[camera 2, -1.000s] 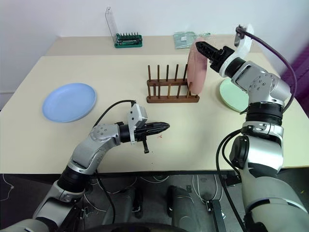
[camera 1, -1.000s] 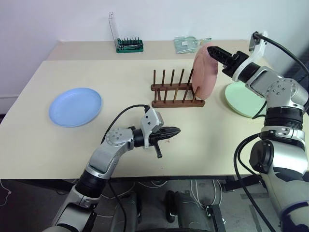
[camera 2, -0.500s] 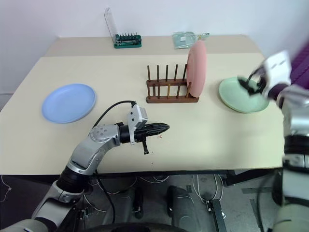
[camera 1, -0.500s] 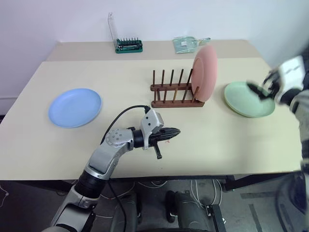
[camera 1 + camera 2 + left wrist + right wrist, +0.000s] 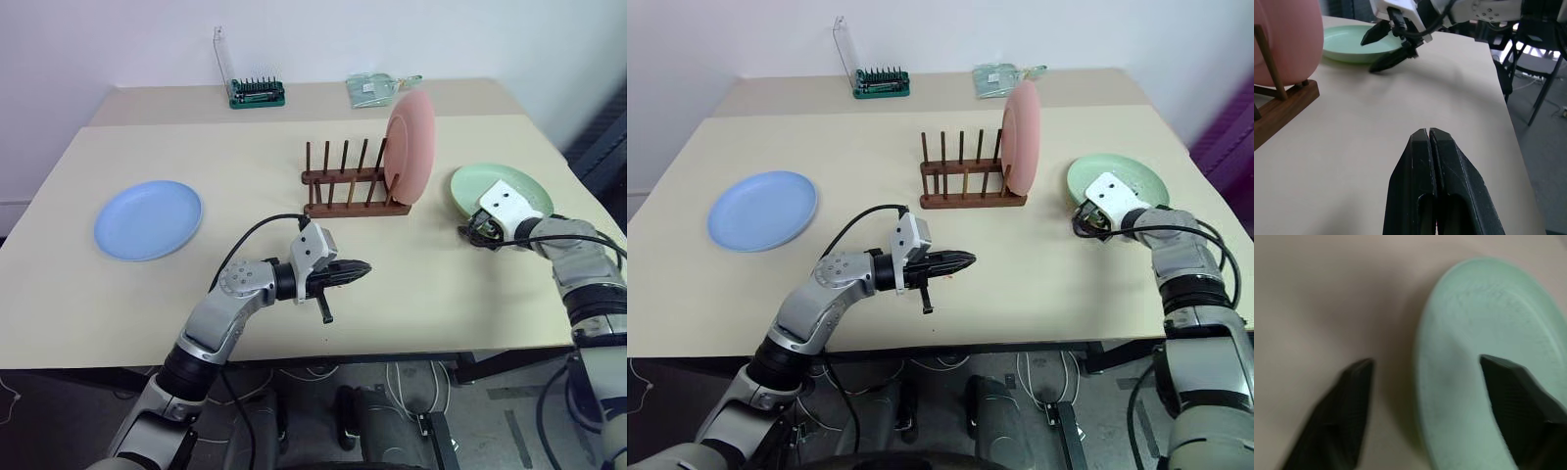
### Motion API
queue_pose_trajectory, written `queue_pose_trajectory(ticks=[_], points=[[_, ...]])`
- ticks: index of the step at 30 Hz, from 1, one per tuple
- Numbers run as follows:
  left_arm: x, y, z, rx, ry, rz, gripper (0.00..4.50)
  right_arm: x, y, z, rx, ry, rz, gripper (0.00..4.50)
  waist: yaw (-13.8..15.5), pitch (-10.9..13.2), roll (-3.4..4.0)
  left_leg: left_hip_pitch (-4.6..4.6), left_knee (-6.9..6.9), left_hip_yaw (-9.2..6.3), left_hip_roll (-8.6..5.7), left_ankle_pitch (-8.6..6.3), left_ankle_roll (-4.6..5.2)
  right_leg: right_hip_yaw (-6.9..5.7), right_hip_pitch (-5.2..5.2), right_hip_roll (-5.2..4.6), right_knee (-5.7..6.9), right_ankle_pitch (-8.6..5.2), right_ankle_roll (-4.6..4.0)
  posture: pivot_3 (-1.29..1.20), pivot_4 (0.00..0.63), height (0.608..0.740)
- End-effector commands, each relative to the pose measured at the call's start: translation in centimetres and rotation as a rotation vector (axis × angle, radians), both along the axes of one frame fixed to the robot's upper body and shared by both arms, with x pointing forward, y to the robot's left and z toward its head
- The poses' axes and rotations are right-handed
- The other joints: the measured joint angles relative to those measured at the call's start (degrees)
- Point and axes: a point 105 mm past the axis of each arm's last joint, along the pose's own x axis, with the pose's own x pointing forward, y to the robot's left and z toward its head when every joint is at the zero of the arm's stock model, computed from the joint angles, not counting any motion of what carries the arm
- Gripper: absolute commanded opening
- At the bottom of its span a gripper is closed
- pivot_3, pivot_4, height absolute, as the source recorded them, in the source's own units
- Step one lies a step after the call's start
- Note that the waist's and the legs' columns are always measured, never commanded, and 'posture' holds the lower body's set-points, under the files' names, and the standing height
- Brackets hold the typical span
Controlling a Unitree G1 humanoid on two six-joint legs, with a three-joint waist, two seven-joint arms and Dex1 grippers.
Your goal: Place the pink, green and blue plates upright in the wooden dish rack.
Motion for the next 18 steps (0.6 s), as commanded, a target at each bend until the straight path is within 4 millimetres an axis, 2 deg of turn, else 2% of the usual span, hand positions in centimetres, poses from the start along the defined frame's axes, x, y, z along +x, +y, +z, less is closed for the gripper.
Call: queue_pose_trajectory(ticks=[1,3,5,8,9,11,13,14,17,18], points=[[-0.3,-0.2,1.1,-0.018,-0.048,-0.013,0.00,0.4,-0.1,0.8,-0.017,-0.035,0.002,1.08,-0.03,0.00,0.00,0.00,0.00,0.00,0.00,0.00,0.00,0.00,0.00,0.00,0.00,0.00,0.00,0.00,0.150,0.730],[-0.3,-0.2,1.1,-0.019,-0.049,-0.009,0.00,0.6,0.0,1.2,-0.023,-0.060,0.003,0.11,-0.10,0.00,0.00,0.00,-0.01,0.00,-0.01,0.00,0.00,0.00,-0.01,0.01,0.01,0.01,0.01,0.00,0.150,0.730],[-0.3,-0.2,1.1,-0.018,-0.049,-0.008,0.00,0.9,-0.1,2.3,-0.039,-0.113,-0.006,0.04,-0.11,0.00,0.01,0.00,-0.01,0.00,0.00,0.00,0.00,0.01,-0.01,0.01,0.02,0.08,0.13,0.00,0.150,0.730],[-0.3,-0.1,1.1,-0.017,-0.050,-0.004,0.00,1.1,0.2,4.9,-0.092,-0.222,0.025,0.04,-0.12,0.00,0.01,0.00,-0.01,0.00,0.00,0.00,0.00,0.01,-0.02,0.01,0.02,0.09,0.16,0.00,0.150,0.730],[-0.3,0.0,1.1,-0.017,-0.050,-0.003,0.00,1.2,0.4,7.0,-0.079,-0.302,0.026,0.04,-0.11,0.01,0.02,0.00,-0.01,0.01,0.00,0.00,0.00,0.01,-0.03,0.01,0.02,0.09,0.16,0.00,0.150,0.730],[-0.4,-0.1,1.0,-0.017,-0.047,-0.003,0.00,1.1,1.2,13.6,0.047,-0.552,0.019,0.04,-0.10,0.05,0.09,0.00,-0.02,0.02,0.00,0.00,0.00,0.03,-0.04,0.00,0.03,0.09,0.16,0.00,0.150,0.730],[-0.5,-0.1,0.9,-0.015,-0.044,-0.006,0.00,0.4,2.2,17.4,0.146,-0.684,0.040,0.04,-0.16,0.10,0.19,-0.02,-0.02,0.05,-0.01,0.00,0.00,0.08,-0.10,0.00,0.06,0.10,0.18,0.00,0.150,0.730],[-0.5,-0.1,0.9,-0.014,-0.043,-0.010,0.00,0.0,3.0,18.7,0.205,-0.716,0.068,0.04,-0.15,0.10,0.19,-0.01,-0.04,0.06,0.00,0.00,0.00,0.09,-0.11,0.01,0.08,0.11,0.19,0.00,0.150,0.730],[-0.5,-0.2,0.9,-0.015,-0.042,-0.014,0.00,-2.3,6.9,24.1,0.556,-0.825,0.246,0.04,-0.13,0.09,0.18,0.02,-0.07,0.02,0.10,0.00,-0.01,0.08,-0.09,0.09,0.11,0.12,0.21,0.00,0.150,0.730],[-0.5,-0.3,0.9,-0.016,-0.042,-0.015,0.00,-3.1,8.1,25.0,0.630,-0.823,0.315,0.04,-0.11,0.09,0.18,0.04,-0.07,0.00,0.13,0.00,-0.01,0.05,-0.06,0.12,0.12,0.12,0.20,0.00,0.150,0.730]])
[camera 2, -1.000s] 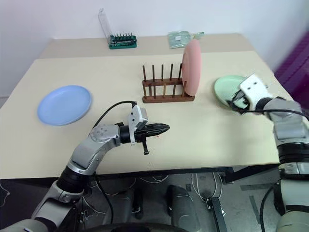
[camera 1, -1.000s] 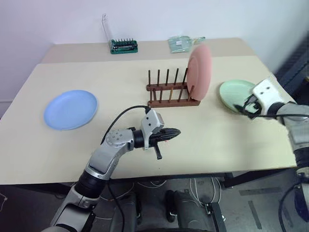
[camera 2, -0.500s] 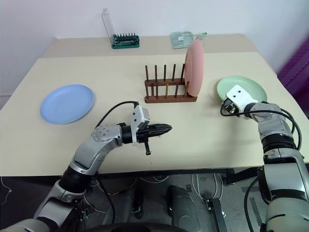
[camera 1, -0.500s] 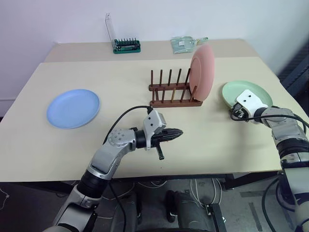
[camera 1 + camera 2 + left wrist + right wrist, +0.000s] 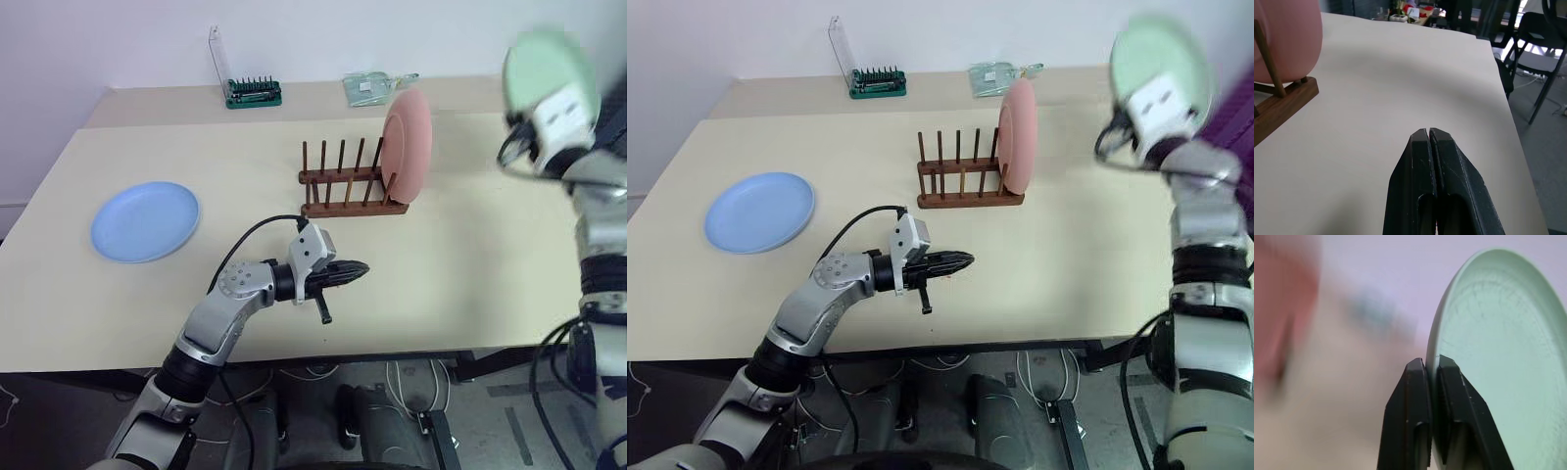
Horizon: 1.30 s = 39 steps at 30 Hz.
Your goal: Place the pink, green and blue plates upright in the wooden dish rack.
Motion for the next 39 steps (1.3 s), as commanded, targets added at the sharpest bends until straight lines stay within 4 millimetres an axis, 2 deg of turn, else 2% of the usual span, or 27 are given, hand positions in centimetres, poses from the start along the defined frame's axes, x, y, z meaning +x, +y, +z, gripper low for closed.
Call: queue_pose_trajectory(ticks=[1,4,5,6,10,13,19,24,35,39], points=[[-0.4,-0.5,1.1,-0.022,-0.044,-0.026,0.00,-3.4,4.5,4.6,0.187,-0.085,0.338,0.04,0.06,0.00,0.00,0.00,0.01,0.00,0.03,0.00,0.00,-0.01,0.00,0.02,0.01,0.00,-0.01,0.00,0.150,0.730],[0.0,-0.2,1.5,-0.038,-0.059,0.000,0.00,-7.0,10.8,4.4,0.288,0.046,0.766,0.04,0.16,-0.01,0.00,0.00,0.02,-0.03,0.11,0.00,0.00,-0.07,0.02,-0.05,0.04,0.00,-0.02,0.00,0.150,0.730],[0.2,-0.1,1.6,-0.044,-0.065,0.012,0.00,-7.7,11.9,4.2,0.306,0.083,0.835,0.04,0.14,-0.01,0.01,-0.01,0.02,-0.04,0.14,0.00,0.00,-0.07,0.03,-0.08,0.04,0.02,-0.05,0.00,0.150,0.730],[0.5,0.2,1.8,-0.056,-0.073,0.032,0.00,-8.0,12.9,4.0,0.334,0.115,0.875,0.04,0.12,-0.01,0.01,-0.01,0.02,-0.03,0.13,0.00,0.00,-0.07,0.03,-0.10,0.04,0.06,-0.11,0.00,0.150,0.730],[2.2,2.3,3.1,-0.110,-0.105,0.152,0.00,-6.5,15.3,1.9,0.489,0.305,0.873,0.04,0.18,-0.01,-0.01,-0.03,0.09,-0.04,0.13,0.00,0.00,-0.10,0.03,-0.13,0.06,0.12,-0.25,0.00,0.150,0.730],[2.9,4.6,3.1,-0.068,-0.116,0.199,0.00,-4.6,15.3,0.7,0.596,0.384,0.789,0.04,0.13,-0.01,-0.01,-0.06,0.08,-0.02,0.11,0.00,0.00,-0.10,-0.01,-0.15,0.06,0.09,-0.32,0.00,0.150,0.730],[3.5,6.9,3.5,-0.045,-0.140,0.259,0.00,-2.5,14.5,-0.6,0.714,0.458,0.715,0.04,0.16,-0.01,0.00,-0.11,0.04,0.04,0.08,0.00,0.00,-0.11,-0.03,-0.16,-0.01,0.13,-0.24,0.00,0.150,0.730],[3.1,7.0,2.9,-0.020,-0.130,0.244,0.00,-1.8,14.4,-0.9,0.752,0.482,0.708,0.04,-0.01,-0.01,0.00,-0.10,0.01,0.05,0.09,0.00,0.00,-0.11,-0.04,-0.14,-0.01,0.13,-0.24,0.00,0.150,0.730],[2.7,6.0,2.6,-0.030,-0.109,0.222,0.00,-2.6,15.8,0.9,0.756,0.451,0.779,0.04,-0.02,-0.01,0.00,-0.10,-0.01,0.05,0.10,0.00,0.00,-0.11,-0.05,-0.13,-0.01,0.13,-0.23,0.00,0.150,0.730],[2.7,6.0,2.6,-0.032,-0.106,0.218,0.00,-2.3,16.3,0.3,0.775,0.476,0.772,0.04,-0.05,-0.01,0.00,-0.10,-0.01,0.04,0.10,0.00,0.00,-0.11,-0.06,-0.14,-0.01,0.13,-0.23,0.00,0.150,0.730]])
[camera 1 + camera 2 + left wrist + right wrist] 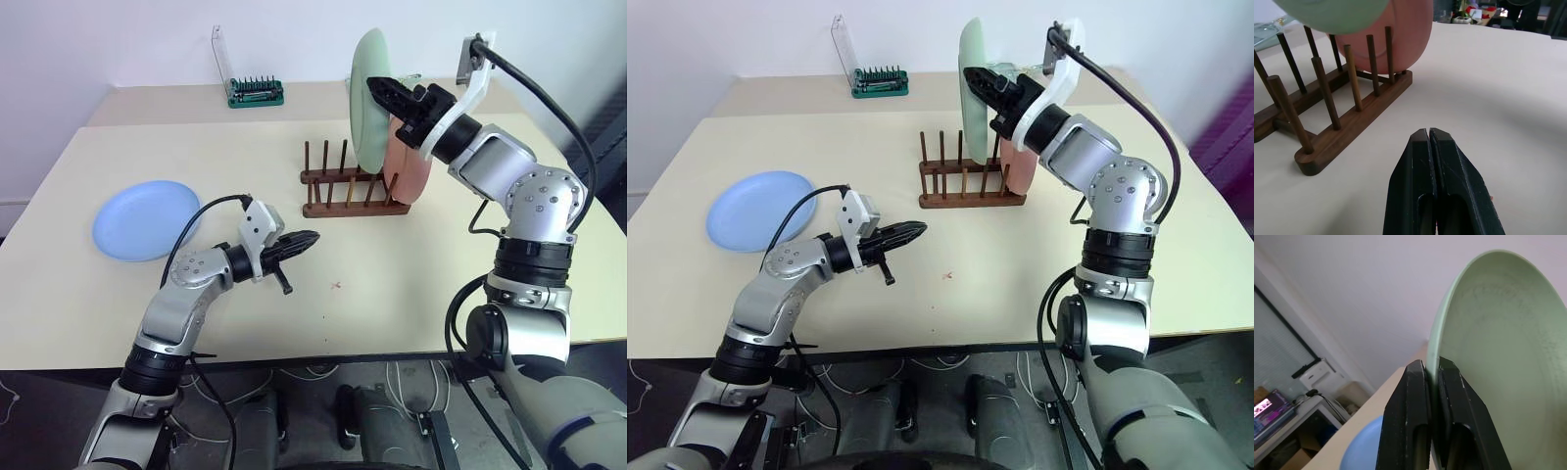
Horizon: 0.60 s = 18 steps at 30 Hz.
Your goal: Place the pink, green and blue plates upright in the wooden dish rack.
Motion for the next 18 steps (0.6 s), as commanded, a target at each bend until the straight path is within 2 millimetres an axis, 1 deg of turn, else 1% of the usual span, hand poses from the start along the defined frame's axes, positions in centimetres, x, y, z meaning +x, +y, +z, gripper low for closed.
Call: queue_pose_trajectory(ticks=[1,4,9,12,15,16,18], points=[[-0.5,-0.5,0.9,-0.022,-0.029,-0.027,0.00,-0.7,0.3,1.7,0.036,-0.056,0.013,0.04,0.00,0.00,0.00,0.00,0.00,-0.01,0.00,0.00,0.00,0.00,0.00,0.00,0.00,0.00,0.00,0.00,0.150,0.730],[-0.5,-0.6,0.9,-0.022,-0.029,-0.030,0.00,0.1,0.3,0.7,0.043,-0.016,-0.001,0.04,0.05,0.00,0.00,0.00,0.00,0.00,0.00,0.00,0.00,0.00,0.00,0.00,0.00,0.00,0.00,0.00,0.150,0.730],[-0.6,-0.9,0.9,-0.020,-0.030,-0.040,0.00,2.5,-0.4,-1.7,0.056,0.117,-0.067,0.04,0.01,0.00,0.00,0.01,0.00,0.00,0.00,0.00,0.00,0.00,0.01,0.00,-0.01,0.00,-0.01,0.00,0.150,0.730],[-0.6,-0.9,0.9,-0.020,-0.031,-0.040,0.00,3.3,-0.8,-2.1,0.079,0.159,-0.080,0.04,-0.05,0.00,0.00,0.00,-0.02,0.01,-0.01,0.00,0.00,0.00,0.00,0.00,-0.01,0.00,0.00,0.00,0.150,0.730],[-0.6,-1.0,0.9,-0.019,-0.031,-0.040,0.00,3.5,-0.8,-2.0,0.077,0.157,-0.078,1.05,-0.06,0.00,0.00,0.00,-0.04,0.01,-0.01,0.00,0.00,0.00,-0.02,0.02,-0.01,0.00,0.00,0.00,0.150,0.730],[-0.6,-1.0,0.9,-0.019,-0.031,-0.040,0.00,3.5,-0.7,-1.9,0.078,0.153,-0.077,1.46,-0.06,0.00,0.01,0.00,-0.05,0.01,-0.01,0.00,0.00,0.00,-0.02,0.02,-0.01,0.00,0.00,0.00,0.150,0.730],[-0.7,-1.1,0.9,-0.020,-0.031,-0.040,0.00,3.5,-0.6,-1.6,0.075,0.143,-0.076,2.49,-0.06,0.00,0.00,0.00,-0.05,0.01,-0.01,0.00,0.00,0.00,-0.02,0.02,-0.01,0.00,0.01,0.00,0.150,0.730]])
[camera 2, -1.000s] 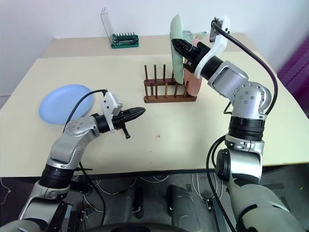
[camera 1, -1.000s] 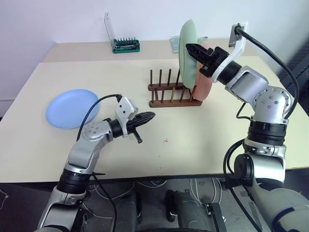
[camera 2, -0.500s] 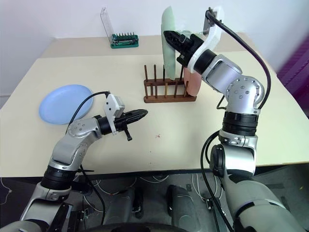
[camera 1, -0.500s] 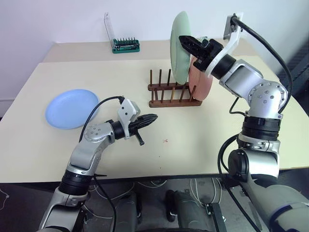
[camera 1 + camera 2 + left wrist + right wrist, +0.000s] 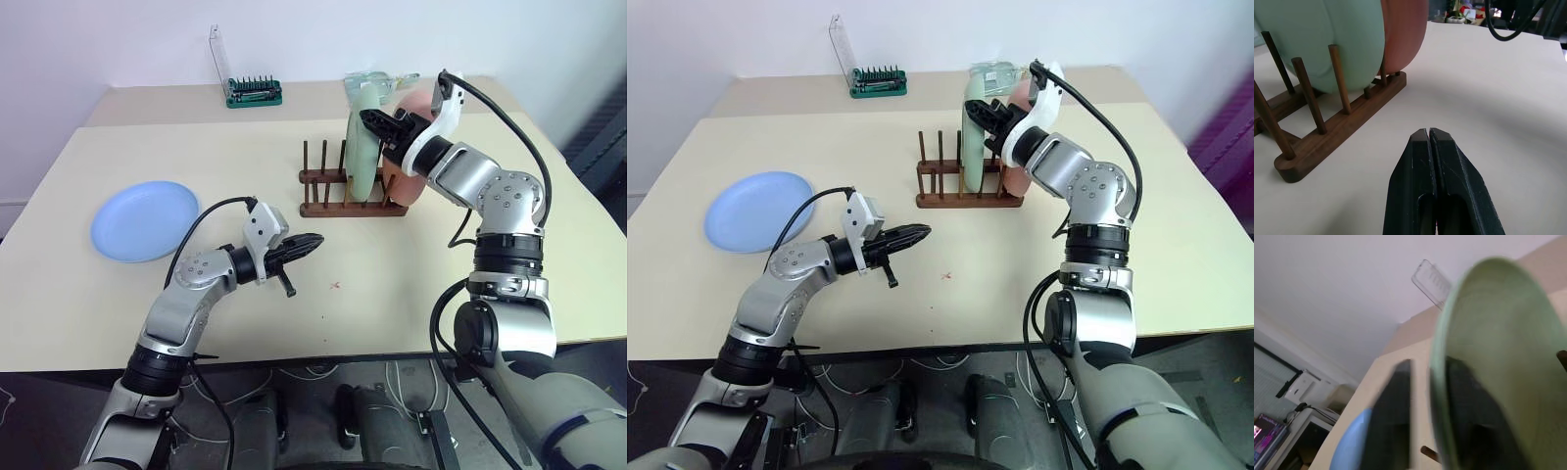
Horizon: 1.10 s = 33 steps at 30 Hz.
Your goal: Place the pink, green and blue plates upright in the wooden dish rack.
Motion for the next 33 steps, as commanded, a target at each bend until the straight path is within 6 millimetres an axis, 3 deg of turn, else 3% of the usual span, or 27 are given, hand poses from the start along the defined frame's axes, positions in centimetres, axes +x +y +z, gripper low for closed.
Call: queue_pose_trajectory(ticks=[1,2,8,11,14,16,18,22,30,33], points=[[-0.4,-0.5,1.1,-0.021,-0.041,-0.020,0.00,-0.4,0.2,3.1,0.017,-0.103,0.005,2.93,0.00,0.00,0.00,0.00,0.00,0.00,0.00,0.00,0.00,0.00,0.00,0.00,0.00,0.00,0.00,0.00,0.150,0.730],[-0.4,-0.6,1.1,-0.022,-0.040,-0.019,0.00,-0.4,0.2,3.3,0.009,-0.121,0.001,3.44,0.00,0.00,0.00,0.00,0.00,-0.01,0.00,0.00,0.00,0.00,0.01,0.00,0.00,-0.01,0.01,0.00,0.150,0.730],[0.4,-0.5,1.6,-0.027,-0.093,0.035,0.00,-2.1,1.3,6.2,-0.253,-0.393,-0.015,3.44,0.07,0.01,0.02,-0.01,0.00,-0.01,0.00,0.00,0.00,0.00,0.00,-0.02,-0.03,-0.12,0.18,0.00,0.150,0.730],[2.8,0.4,3.6,-0.122,-0.151,0.180,0.91,-3.5,2.1,7.0,-0.563,-0.611,-0.029,3.49,0.27,0.04,0.03,-0.07,0.01,-0.03,-0.01,0.00,0.00,0.00,-0.04,-0.03,-0.05,-0.13,0.18,0.00,0.150,0.730],[5.3,2.3,5.2,-0.120,-0.251,0.381,2.30,-3.6,2.0,7.2,-0.716,-0.716,-0.072,3.49,0.09,0.02,0.00,-0.07,0.02,-0.03,-0.01,0.00,0.00,-0.01,-0.01,-0.01,-0.10,-0.15,0.18,0.00,0.150,0.730],[6.1,3.7,6.9,-0.225,-0.237,0.456,3.38,-4.3,2.8,7.1,-0.727,-0.744,-0.017,3.49,-0.07,0.02,-0.01,-0.02,0.01,0.00,-0.05,0.00,0.00,-0.01,0.01,0.01,-0.09,-0.13,0.20,0.00,0.150,0.730],[5.6,4.0,7.7,-0.309,-0.206,0.425,4.38,-5.0,3.7,6.9,-0.728,-0.774,0.036,3.49,-0.21,0.03,-0.01,-0.02,-0.02,0.04,-0.01,0.00,0.00,-0.01,-0.03,0.03,-0.06,-0.11,0.22,0.00,0.150,0.730],[5.3,4.9,6.8,-0.237,-0.217,0.466,4.38,-4.8,4.0,6.6,-0.766,-0.798,0.032,3.49,0.07,0.03,-0.01,-0.02,-0.12,0.06,-0.01,0.00,0.00,-0.03,-0.06,0.08,-0.05,-0.02,0.03,0.00,0.150,0.730],[4.6,12.4,6.2,-0.364,-0.092,0.757,4.45,-5.7,6.1,5.6,-0.828,-0.895,0.110,3.49,0.05,0.03,-0.02,-0.01,-0.04,0.06,0.03,0.00,-0.01,-0.05,-0.04,0.00,-0.05,-0.12,0.20,0.00,0.150,0.730],[4.0,14.3,6.3,-0.391,-0.089,0.834,4.45,-5.7,6.7,5.2,-0.832,-0.903,0.128,3.49,0.04,0.03,-0.03,-0.02,-0.05,0.07,0.03,0.00,-0.01,-0.05,-0.04,0.00,-0.04,-0.08,0.15,0.00,0.150,0.730]])
